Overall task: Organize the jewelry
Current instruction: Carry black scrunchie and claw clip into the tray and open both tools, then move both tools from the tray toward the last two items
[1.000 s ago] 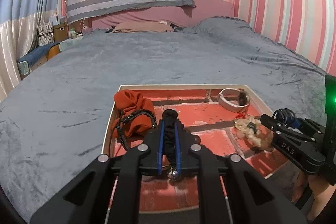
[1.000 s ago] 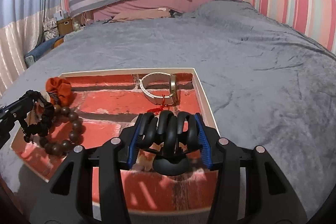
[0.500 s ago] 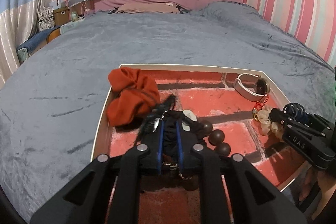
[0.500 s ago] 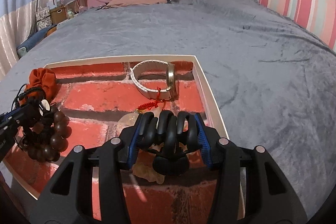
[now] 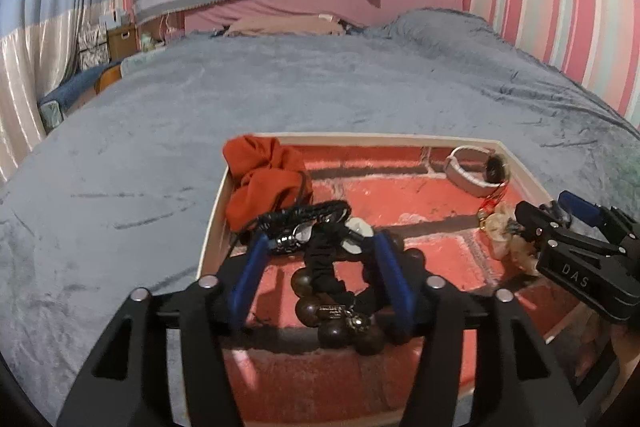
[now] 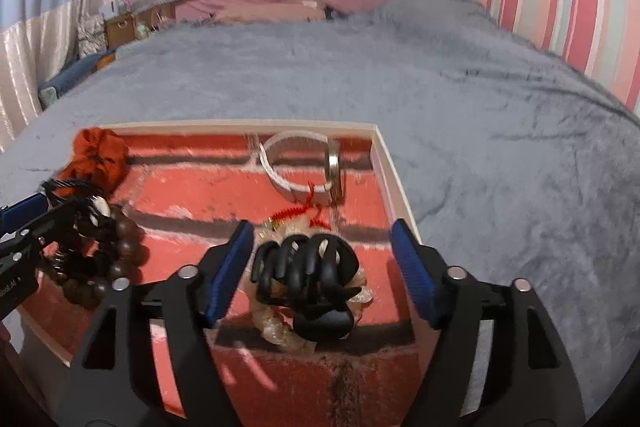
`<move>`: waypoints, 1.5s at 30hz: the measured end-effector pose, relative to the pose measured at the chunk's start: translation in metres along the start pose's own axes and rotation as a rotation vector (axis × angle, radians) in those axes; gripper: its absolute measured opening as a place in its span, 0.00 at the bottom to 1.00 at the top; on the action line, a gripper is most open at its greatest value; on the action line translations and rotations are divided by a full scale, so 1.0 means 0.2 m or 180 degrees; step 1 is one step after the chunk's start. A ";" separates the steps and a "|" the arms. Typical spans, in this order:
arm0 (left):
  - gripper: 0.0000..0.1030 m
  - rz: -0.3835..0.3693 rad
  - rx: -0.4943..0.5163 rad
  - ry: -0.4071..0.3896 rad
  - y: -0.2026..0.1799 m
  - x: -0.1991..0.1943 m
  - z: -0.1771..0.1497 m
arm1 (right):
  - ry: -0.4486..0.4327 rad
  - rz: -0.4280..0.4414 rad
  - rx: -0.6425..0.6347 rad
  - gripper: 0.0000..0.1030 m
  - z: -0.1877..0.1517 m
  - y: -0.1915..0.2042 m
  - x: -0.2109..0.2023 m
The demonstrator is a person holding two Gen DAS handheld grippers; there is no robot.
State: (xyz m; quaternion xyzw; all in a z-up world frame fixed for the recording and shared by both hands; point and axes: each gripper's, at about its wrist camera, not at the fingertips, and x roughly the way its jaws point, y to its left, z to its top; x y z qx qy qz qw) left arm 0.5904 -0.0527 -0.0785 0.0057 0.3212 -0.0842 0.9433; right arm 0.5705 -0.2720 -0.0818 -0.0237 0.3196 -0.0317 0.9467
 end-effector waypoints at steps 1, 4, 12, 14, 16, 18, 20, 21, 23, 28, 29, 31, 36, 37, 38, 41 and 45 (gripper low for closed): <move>0.62 -0.0010 0.0001 -0.0033 0.00 -0.03 0.01 | -0.0052 0.0021 0.0010 0.82 0.01 -0.01 -0.03; 0.75 -0.0020 -0.0001 -0.0163 0.00 -0.12 0.01 | -0.0184 -0.0009 0.0044 0.94 0.01 -0.02 -0.12; 0.89 -0.0044 0.0001 -0.0370 0.04 -0.45 -0.01 | -0.0274 -0.0056 0.0012 0.96 -0.03 -0.01 -0.37; 0.90 -0.0012 0.0052 -0.0399 0.05 -0.54 -0.03 | -0.0257 -0.0052 -0.0020 0.96 -0.05 0.00 -0.45; 0.91 0.0040 0.0085 -0.0444 0.08 -0.66 -0.08 | -0.0240 -0.0012 -0.0047 0.96 -0.08 0.02 -0.55; 0.94 0.0115 0.0084 -0.0473 0.11 -0.75 -0.13 | -0.0257 0.0020 -0.0047 0.96 -0.11 0.04 -0.64; 0.94 0.0183 0.0101 -0.0489 0.14 -0.82 -0.19 | -0.0206 0.0015 -0.0014 0.96 -0.15 0.07 -0.74; 0.94 0.0228 0.0113 -0.0494 0.15 -0.87 -0.22 | -0.0190 0.0036 -0.0011 0.96 -0.17 0.08 -0.77; 0.94 0.0285 0.0097 -0.0483 0.18 -0.94 -0.28 | -0.0188 0.0094 -0.0023 0.96 -0.23 0.12 -0.87; 0.94 0.0265 -0.0004 -0.0435 0.28 -1.11 -0.45 | -0.0263 0.0126 -0.0023 0.96 -0.38 0.17 -1.08; 0.94 0.0263 -0.0028 -0.0416 0.30 -1.13 -0.47 | -0.0263 0.0126 -0.0009 0.96 -0.40 0.18 -1.11; 0.94 0.0296 -0.0082 -0.0374 0.36 -1.19 -0.53 | -0.0201 0.0161 0.0030 0.96 -0.47 0.18 -1.17; 0.94 0.0304 -0.0153 -0.0245 0.47 -1.27 -0.66 | -0.0040 0.0180 -0.0029 0.96 -0.63 0.24 -1.26; 0.94 0.0299 -0.0172 -0.0229 0.49 -1.27 -0.67 | 0.0006 0.0172 -0.0042 0.96 -0.66 0.25 -1.26; 0.94 0.0306 -0.0186 -0.0216 0.50 -1.28 -0.69 | 0.0057 0.0169 -0.0039 0.96 -0.69 0.26 -1.26; 0.94 0.0347 -0.0174 -0.0177 0.56 -1.30 -0.76 | 0.0197 0.0155 0.0032 0.96 -0.77 0.26 -1.26; 0.94 0.0344 -0.0187 -0.0085 0.61 -1.29 -0.82 | 0.0296 0.0094 0.0107 0.96 -0.86 0.25 -1.26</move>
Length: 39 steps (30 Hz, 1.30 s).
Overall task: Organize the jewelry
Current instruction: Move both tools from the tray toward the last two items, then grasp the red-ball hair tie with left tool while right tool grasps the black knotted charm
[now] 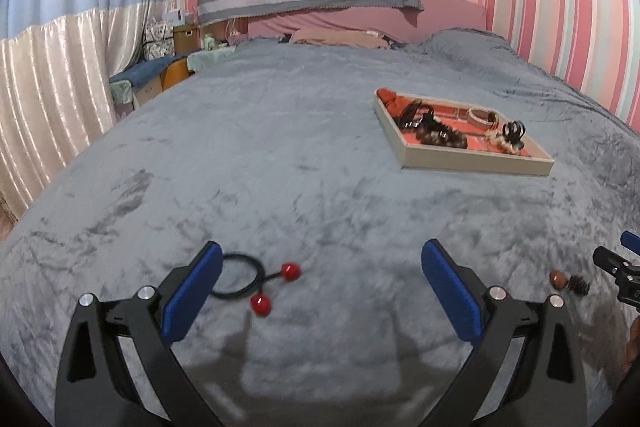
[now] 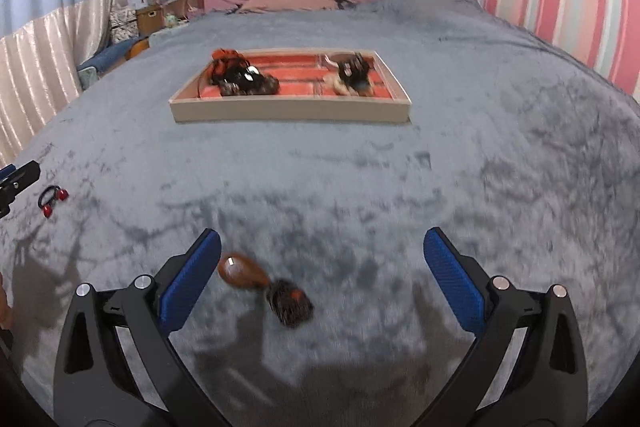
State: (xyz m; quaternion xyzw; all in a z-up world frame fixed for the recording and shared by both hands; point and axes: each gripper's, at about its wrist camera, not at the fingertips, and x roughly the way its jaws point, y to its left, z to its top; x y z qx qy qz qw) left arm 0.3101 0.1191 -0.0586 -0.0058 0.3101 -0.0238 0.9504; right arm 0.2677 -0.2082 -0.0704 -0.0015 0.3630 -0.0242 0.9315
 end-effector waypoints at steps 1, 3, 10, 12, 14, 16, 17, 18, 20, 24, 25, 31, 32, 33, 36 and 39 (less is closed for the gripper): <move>0.94 -0.0006 -0.0012 0.0021 0.01 0.00 -0.01 | 0.0021 0.0001 0.0030 0.96 -0.02 -0.01 0.00; 0.94 -0.0017 -0.0030 0.0063 0.04 0.01 -0.03 | 0.0056 0.0021 0.0059 0.95 -0.05 -0.02 0.00; 0.94 -0.0021 -0.0021 0.0193 0.10 0.08 -0.05 | 0.0237 0.0079 0.0086 0.75 -0.12 -0.02 0.05; 0.94 -0.0024 -0.0043 0.0229 0.11 0.10 -0.06 | 0.0271 0.0094 0.0090 0.69 -0.12 -0.02 0.06; 0.94 -0.0041 -0.0034 0.0278 0.12 0.12 -0.06 | 0.0323 0.0123 0.0092 0.66 -0.13 -0.02 0.09; 0.94 -0.0047 -0.0017 0.0320 0.13 0.15 -0.06 | 0.0353 0.0165 0.0106 0.59 -0.13 -0.02 0.11; 0.94 -0.0062 -0.0020 0.0330 0.13 0.16 -0.06 | 0.0368 0.0188 0.0114 0.58 -0.13 -0.02 0.11; 0.94 -0.0076 -0.0033 0.0347 0.14 0.17 -0.06 | 0.0377 0.0213 0.0127 0.55 -0.13 -0.02 0.12; 0.94 -0.0079 -0.0060 0.0365 0.16 0.19 -0.05 | 0.0389 0.0252 0.0147 0.52 -0.12 -0.02 0.14; 0.88 -0.0106 -0.0080 0.0395 0.19 0.22 -0.04 | 0.0411 0.0336 0.0136 0.42 -0.11 -0.01 0.15; 0.86 -0.0124 -0.0081 0.0429 0.20 0.24 -0.04 | 0.0408 0.0350 0.0129 0.38 -0.11 0.00 0.15; 0.72 -0.0229 -0.0155 0.0754 0.24 0.36 -0.06 | 0.0422 0.0410 0.0104 0.28 -0.11 0.02 0.16; 0.71 -0.0245 -0.0178 0.0775 0.25 0.37 -0.06 | 0.0423 0.0420 0.0116 0.27 -0.11 0.01 0.16; 0.71 -0.0269 -0.0187 0.0775 0.25 0.37 -0.06 | 0.0424 0.0427 0.0123 0.27 -0.11 0.01 0.17; 0.58 -0.0245 -0.0174 0.0779 0.27 0.38 -0.05 | 0.0421 0.0454 0.0144 0.27 -0.11 0.01 0.16; 0.43 -0.0261 -0.0228 0.0777 0.29 0.38 -0.05 | 0.0415 0.0460 0.0152 0.26 -0.11 0.00 0.16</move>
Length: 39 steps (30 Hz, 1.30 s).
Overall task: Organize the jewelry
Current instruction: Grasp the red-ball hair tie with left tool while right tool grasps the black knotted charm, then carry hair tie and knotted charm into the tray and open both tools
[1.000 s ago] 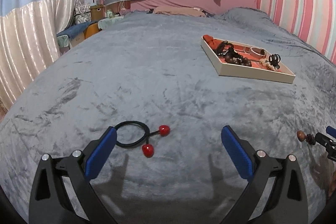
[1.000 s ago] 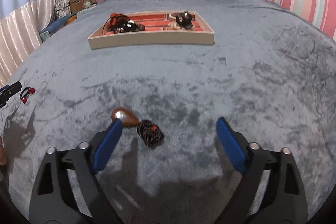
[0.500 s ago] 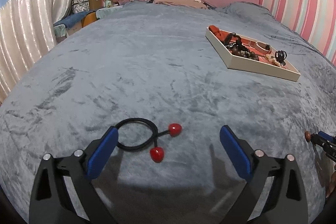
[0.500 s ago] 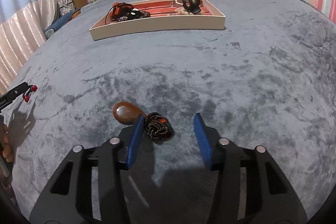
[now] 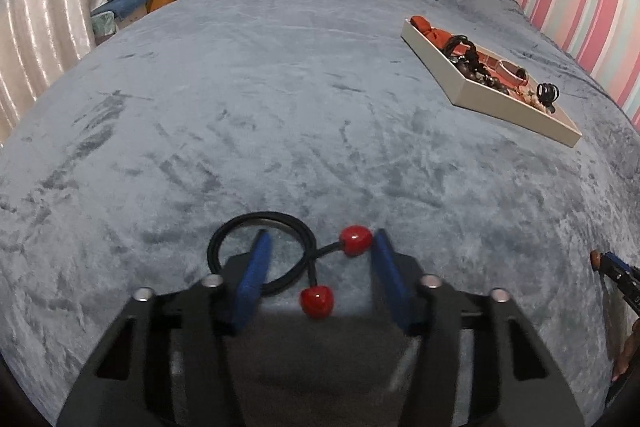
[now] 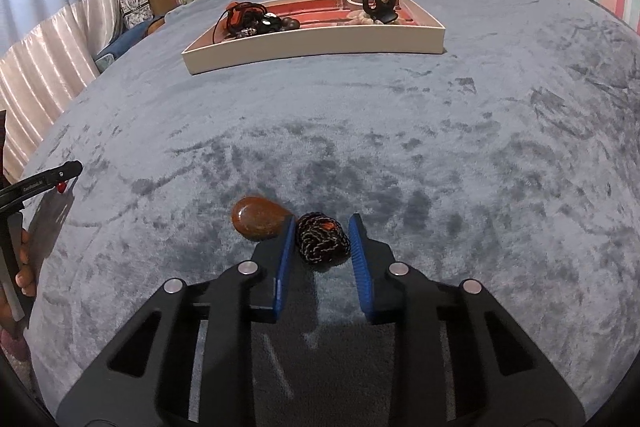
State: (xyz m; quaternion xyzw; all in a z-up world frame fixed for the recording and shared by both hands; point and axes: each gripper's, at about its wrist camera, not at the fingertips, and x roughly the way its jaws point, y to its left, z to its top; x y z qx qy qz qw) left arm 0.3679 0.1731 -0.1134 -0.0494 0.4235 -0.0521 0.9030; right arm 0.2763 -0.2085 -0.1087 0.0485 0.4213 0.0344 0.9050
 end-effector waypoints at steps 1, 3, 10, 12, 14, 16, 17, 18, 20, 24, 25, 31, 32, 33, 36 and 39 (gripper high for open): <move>0.40 -0.0016 -0.0018 -0.0004 0.01 0.00 0.00 | -0.0005 -0.0004 -0.0004 0.26 0.00 0.00 0.00; 0.32 -0.0019 -0.0029 -0.0021 0.02 -0.02 -0.01 | -0.0010 -0.0008 -0.0010 0.26 0.00 0.01 0.00; 0.20 -0.0012 0.0022 -0.0057 0.00 -0.05 -0.04 | -0.0012 0.0000 0.0001 0.25 0.00 0.01 0.00; 0.19 -0.0007 0.0012 -0.0083 0.00 -0.06 -0.04 | -0.0016 0.0008 0.0010 0.25 0.00 0.00 -0.01; 0.19 -0.0010 0.0001 -0.0109 0.00 -0.07 -0.04 | -0.0027 0.0020 0.0017 0.25 0.00 0.00 -0.01; 0.18 -0.0017 0.0001 -0.0131 0.00 -0.08 -0.04 | -0.0035 0.0028 0.0018 0.25 0.01 0.00 -0.02; 0.18 -0.0012 0.0006 -0.0140 0.00 -0.08 -0.04 | -0.0039 0.0031 0.0013 0.25 0.01 0.00 -0.02; 0.18 0.0004 0.0015 -0.0158 0.00 -0.09 -0.04 | -0.0046 0.0029 0.0008 0.25 0.02 0.00 -0.02; 0.18 0.0012 0.0033 -0.0182 -0.01 -0.10 -0.04 | -0.0067 0.0019 -0.0019 0.25 0.02 0.01 -0.02; 0.18 -0.0010 0.0063 -0.0253 -0.04 -0.14 -0.02 | -0.0113 0.0013 -0.0060 0.25 0.04 0.02 -0.04; 0.18 -0.0013 0.0070 -0.0271 -0.06 -0.15 -0.01 | -0.0139 0.0012 -0.0068 0.25 0.05 0.02 -0.04; 0.18 0.0001 0.0141 -0.0417 -0.16 -0.20 0.06 | -0.0266 -0.0008 -0.0147 0.25 0.12 0.02 -0.06; 0.18 -0.0002 0.0156 -0.0452 -0.19 -0.21 0.09 | -0.0286 -0.0006 -0.0154 0.25 0.14 0.01 -0.06; 0.18 -0.0006 0.0171 -0.0471 -0.21 -0.21 0.10 | -0.0304 -0.0006 -0.0164 0.25 0.15 0.01 -0.06; 0.18 0.0000 0.0256 -0.0545 -0.31 -0.21 0.16 | -0.0358 -0.0005 -0.0198 0.24 0.21 0.00 -0.05; 0.18 -0.0019 0.0306 -0.0609 -0.39 -0.20 0.22 | -0.0423 -0.0010 -0.0231 0.24 0.30 -0.01 -0.05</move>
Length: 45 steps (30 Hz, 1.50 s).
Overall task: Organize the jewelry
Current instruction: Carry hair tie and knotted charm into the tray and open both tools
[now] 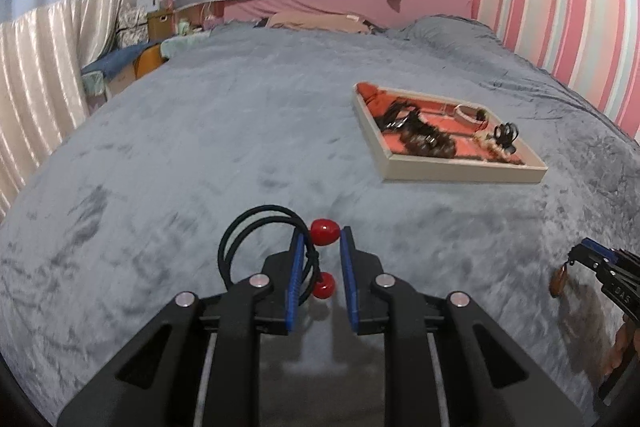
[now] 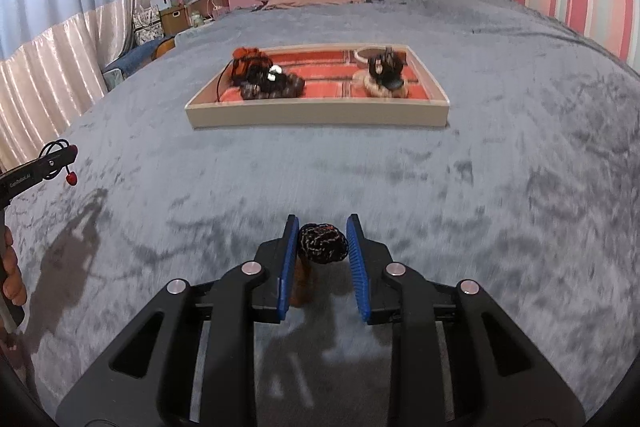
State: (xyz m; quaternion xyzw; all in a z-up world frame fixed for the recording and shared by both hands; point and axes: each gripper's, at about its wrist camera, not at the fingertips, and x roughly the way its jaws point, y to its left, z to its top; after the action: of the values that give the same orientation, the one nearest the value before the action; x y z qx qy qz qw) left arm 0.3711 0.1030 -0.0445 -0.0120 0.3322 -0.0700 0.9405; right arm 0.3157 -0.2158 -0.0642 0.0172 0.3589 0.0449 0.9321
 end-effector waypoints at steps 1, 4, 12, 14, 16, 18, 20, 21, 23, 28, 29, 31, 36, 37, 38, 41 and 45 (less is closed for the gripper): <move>0.18 -0.0011 0.0007 -0.0017 -0.02 0.01 0.02 | -0.0026 -0.0002 -0.0008 0.24 0.03 -0.01 0.01; 0.18 -0.0051 0.0022 -0.0067 -0.11 0.05 0.11 | -0.0125 -0.0030 -0.0052 0.24 0.15 -0.03 0.03; 0.18 -0.0077 0.0177 -0.0209 -0.42 0.23 0.35 | -0.0379 -0.0094 -0.0121 0.24 0.50 -0.12 0.13; 0.18 -0.0099 0.0180 -0.0248 -0.48 0.28 0.40 | -0.0432 -0.0107 -0.0133 0.24 0.57 -0.14 0.17; 0.18 -0.0105 0.0179 -0.0267 -0.53 0.34 0.45 | -0.0475 -0.0113 -0.0134 0.24 0.64 -0.17 0.22; 0.18 -0.0114 0.0175 -0.0270 -0.58 0.40 0.49 | -0.0498 -0.0133 -0.0150 0.24 0.69 -0.20 0.28; 0.18 -0.0118 0.0167 -0.0281 -0.62 0.47 0.53 | -0.0516 -0.0154 -0.0156 0.24 0.72 -0.22 0.32; 0.18 -0.0124 0.0154 -0.0295 -0.64 0.51 0.54 | -0.0531 -0.0172 -0.0162 0.24 0.74 -0.24 0.36; 0.18 -0.0146 0.0138 -0.0300 -0.67 0.58 0.56 | -0.0546 -0.0192 -0.0163 0.24 0.75 -0.26 0.41; 0.18 -0.0175 0.0157 -0.0232 -0.75 0.78 0.57 | -0.0537 -0.0250 -0.0143 0.24 0.74 -0.35 0.56; 0.18 -0.0184 0.0148 -0.0203 -0.76 0.82 0.57 | -0.0525 -0.0258 -0.0126 0.24 0.73 -0.36 0.59; 0.18 -0.0214 0.0144 -0.0152 -0.77 0.88 0.56 | -0.0466 -0.0268 -0.0083 0.24 0.71 -0.39 0.65; 0.19 -0.0206 0.0188 -0.0032 -0.79 1.00 0.54 | -0.0349 -0.0314 -0.0064 0.24 0.66 -0.44 0.76; 0.19 -0.0222 0.0180 0.0002 -0.79 1.03 0.54 | -0.0322 -0.0316 -0.0047 0.24 0.65 -0.45 0.77; 0.19 -0.0232 0.0166 0.0040 -0.79 1.05 0.54 | -0.0304 -0.0317 -0.0033 0.24 0.65 -0.46 0.79; 0.19 -0.0223 0.0144 0.0101 -0.78 1.10 0.54 | -0.0268 -0.0322 -0.0008 0.24 0.65 -0.47 0.82; 0.22 -0.0230 0.0093 0.0192 -0.76 1.15 0.53 | -0.0150 -0.0345 -0.0019 0.24 0.66 -0.47 0.87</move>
State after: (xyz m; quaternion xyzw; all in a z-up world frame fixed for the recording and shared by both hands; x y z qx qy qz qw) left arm 0.5954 -0.0812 -0.0942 -0.0082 0.3587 -0.1090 0.9270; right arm 0.5392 -0.2929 -0.0885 -0.0040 0.3372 -0.0050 0.9414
